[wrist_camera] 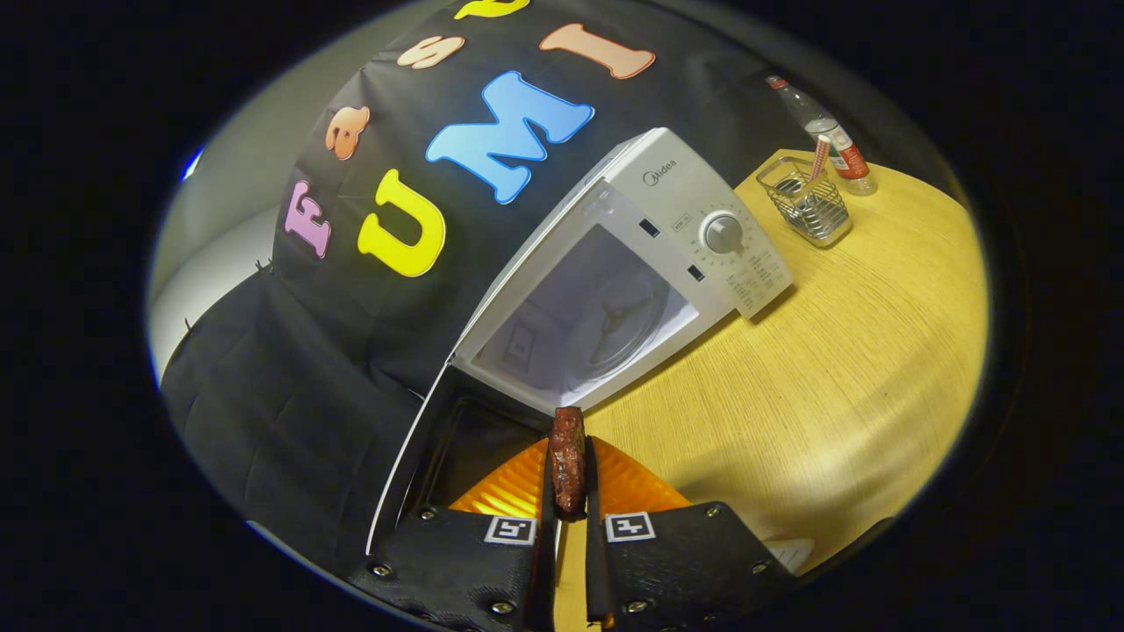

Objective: Open the microwave, put the food inside, and close the microwave door.

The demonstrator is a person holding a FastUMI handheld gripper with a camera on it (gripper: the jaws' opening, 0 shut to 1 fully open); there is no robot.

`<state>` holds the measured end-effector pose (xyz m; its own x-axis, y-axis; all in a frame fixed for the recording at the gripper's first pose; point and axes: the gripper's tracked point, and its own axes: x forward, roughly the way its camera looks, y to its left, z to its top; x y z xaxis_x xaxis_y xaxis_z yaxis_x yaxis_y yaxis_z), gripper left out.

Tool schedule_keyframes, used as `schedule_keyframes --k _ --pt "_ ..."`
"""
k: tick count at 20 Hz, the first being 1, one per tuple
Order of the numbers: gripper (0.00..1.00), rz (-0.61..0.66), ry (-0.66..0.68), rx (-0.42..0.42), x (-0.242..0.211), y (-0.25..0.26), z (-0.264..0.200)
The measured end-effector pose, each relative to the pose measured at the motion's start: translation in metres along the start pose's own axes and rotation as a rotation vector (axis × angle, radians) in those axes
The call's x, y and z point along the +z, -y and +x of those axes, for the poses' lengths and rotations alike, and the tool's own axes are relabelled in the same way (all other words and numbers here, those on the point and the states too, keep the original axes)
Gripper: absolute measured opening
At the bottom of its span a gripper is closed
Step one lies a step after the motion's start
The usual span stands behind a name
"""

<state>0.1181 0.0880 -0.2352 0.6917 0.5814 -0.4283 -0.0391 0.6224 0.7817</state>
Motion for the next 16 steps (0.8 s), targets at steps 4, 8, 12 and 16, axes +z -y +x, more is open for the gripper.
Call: schedule_keyframes --k 4,8,12,16 --pt "0.14 -0.061 0.014 -0.015 0.007 0.001 0.033" --pt "0.14 -0.089 0.036 0.008 0.011 -0.002 0.069" --pt "0.14 -0.097 0.102 0.022 0.023 -0.003 0.103" --pt "0.14 -0.162 0.164 0.006 0.034 0.0 0.139"
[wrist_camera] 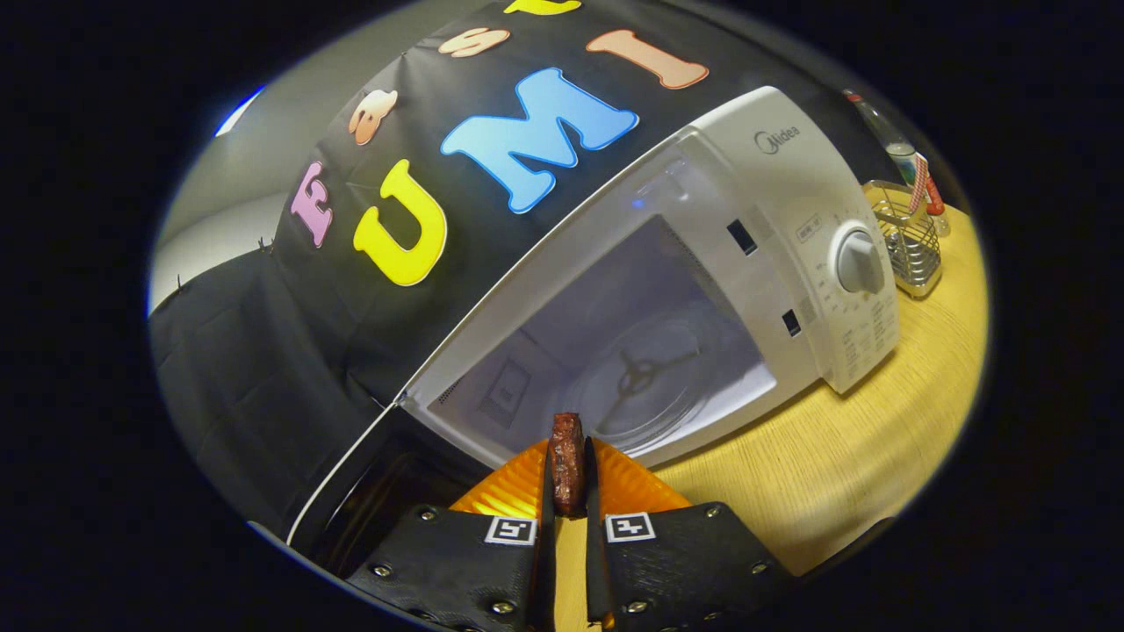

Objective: Open the microwave, put the food inside, and close the microwave door.

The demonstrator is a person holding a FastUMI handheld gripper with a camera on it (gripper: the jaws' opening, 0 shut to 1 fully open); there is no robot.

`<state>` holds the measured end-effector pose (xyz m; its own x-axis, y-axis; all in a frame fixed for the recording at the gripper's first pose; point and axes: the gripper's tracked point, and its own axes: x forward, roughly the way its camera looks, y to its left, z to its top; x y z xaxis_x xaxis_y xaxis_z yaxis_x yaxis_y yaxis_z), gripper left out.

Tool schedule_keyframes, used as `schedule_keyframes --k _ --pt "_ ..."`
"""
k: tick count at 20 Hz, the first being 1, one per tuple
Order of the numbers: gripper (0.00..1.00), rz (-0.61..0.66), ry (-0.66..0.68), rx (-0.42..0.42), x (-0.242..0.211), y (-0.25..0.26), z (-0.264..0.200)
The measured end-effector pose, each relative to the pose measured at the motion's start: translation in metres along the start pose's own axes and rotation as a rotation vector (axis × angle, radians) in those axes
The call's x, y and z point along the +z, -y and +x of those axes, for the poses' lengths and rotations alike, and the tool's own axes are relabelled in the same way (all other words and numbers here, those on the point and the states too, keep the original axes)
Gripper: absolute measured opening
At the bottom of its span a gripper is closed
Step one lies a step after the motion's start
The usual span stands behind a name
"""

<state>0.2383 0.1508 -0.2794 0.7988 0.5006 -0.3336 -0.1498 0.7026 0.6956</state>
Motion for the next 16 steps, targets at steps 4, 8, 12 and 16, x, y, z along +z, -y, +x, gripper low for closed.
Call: schedule_keyframes --k 4,8,12,16 --pt "0.14 -0.001 0.039 -0.001 0.0 0.003 0.038" --pt "0.14 0.018 0.087 -0.023 0.002 0.011 0.069" --pt "0.14 0.059 0.124 -0.043 0.011 0.021 0.087" --pt "0.19 -0.014 0.172 -0.162 0.025 0.046 0.094"
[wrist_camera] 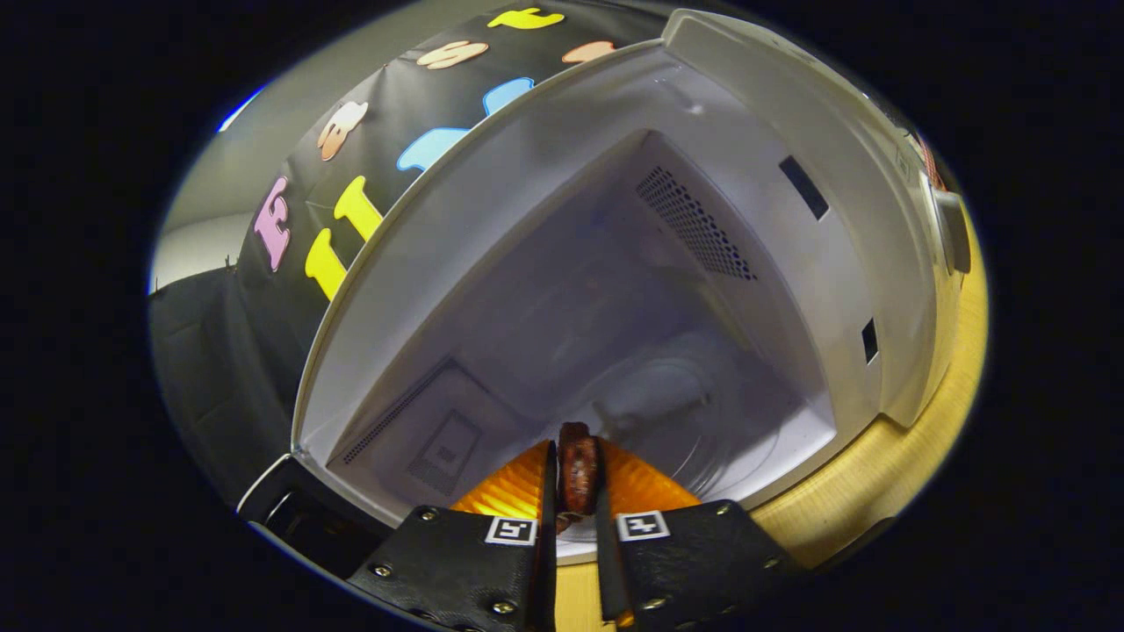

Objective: Open the microwave, put the food inside, and close the microwave door.

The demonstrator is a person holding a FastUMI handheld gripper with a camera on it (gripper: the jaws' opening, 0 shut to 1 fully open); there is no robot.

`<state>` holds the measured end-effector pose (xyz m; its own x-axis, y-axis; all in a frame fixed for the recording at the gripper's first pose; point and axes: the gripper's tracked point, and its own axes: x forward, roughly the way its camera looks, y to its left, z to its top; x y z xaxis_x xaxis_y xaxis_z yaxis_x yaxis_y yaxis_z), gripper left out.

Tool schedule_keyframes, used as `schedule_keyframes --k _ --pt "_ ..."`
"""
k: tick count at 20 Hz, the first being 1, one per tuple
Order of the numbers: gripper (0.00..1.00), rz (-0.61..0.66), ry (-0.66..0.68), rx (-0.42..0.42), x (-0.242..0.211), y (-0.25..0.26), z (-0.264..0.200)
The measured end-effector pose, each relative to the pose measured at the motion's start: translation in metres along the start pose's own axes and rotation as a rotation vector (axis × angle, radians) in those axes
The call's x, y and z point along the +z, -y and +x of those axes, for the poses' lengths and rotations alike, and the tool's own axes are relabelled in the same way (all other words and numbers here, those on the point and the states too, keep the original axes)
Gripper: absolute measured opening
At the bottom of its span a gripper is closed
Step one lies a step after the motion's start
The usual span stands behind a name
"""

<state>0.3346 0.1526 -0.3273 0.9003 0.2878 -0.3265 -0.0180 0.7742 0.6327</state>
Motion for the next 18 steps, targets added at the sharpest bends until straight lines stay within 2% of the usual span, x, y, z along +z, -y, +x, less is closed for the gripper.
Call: schedule_keyframes --k 1,2,5,8,13,18 --pt "0.21 -0.039 0.016 -0.045 0.002 0.008 0.004" --pt "0.37 -0.079 0.026 -0.071 0.004 0.012 0.004" --pt "0.99 -0.231 0.058 -0.163 0.009 0.027 0.004" --pt "0.97 -0.404 0.121 -0.218 0.032 0.028 -0.005" --pt "0.97 -0.465 0.082 -0.152 0.033 0.0 -0.035" --pt "0.97 -0.554 0.101 -0.069 0.046 -0.048 -0.101"
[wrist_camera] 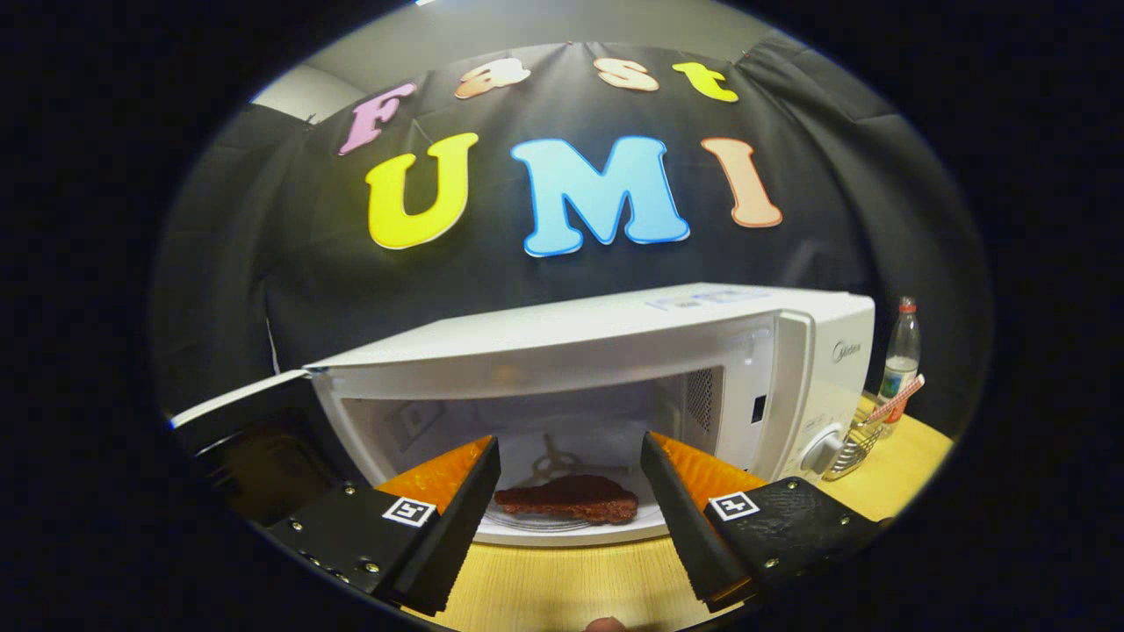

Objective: Open the microwave, put the food inside, and close the microwave door.

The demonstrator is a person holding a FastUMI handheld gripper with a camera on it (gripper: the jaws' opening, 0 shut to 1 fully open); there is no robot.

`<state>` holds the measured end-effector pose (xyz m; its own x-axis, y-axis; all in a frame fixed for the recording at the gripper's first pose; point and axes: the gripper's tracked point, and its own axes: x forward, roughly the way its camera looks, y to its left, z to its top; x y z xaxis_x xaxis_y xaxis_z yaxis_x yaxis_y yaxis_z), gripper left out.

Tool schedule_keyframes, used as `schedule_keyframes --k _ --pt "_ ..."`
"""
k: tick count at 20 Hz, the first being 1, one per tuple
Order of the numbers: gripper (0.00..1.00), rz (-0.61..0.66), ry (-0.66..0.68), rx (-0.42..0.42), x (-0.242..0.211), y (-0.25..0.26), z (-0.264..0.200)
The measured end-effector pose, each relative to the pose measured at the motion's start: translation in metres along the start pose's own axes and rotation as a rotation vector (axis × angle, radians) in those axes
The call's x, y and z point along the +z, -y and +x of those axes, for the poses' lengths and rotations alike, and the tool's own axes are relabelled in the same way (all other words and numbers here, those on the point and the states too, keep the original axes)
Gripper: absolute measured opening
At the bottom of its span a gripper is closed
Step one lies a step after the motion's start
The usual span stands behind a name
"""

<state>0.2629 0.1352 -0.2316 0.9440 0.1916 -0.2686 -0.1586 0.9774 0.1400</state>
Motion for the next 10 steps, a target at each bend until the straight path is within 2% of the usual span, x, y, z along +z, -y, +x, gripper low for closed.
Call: schedule_keyframes --k 5,10 --pt "0.97 -0.035 0.063 0.057 0.044 -0.029 -0.074" --pt "0.97 -0.018 0.079 0.109 0.071 -0.06 -0.134"
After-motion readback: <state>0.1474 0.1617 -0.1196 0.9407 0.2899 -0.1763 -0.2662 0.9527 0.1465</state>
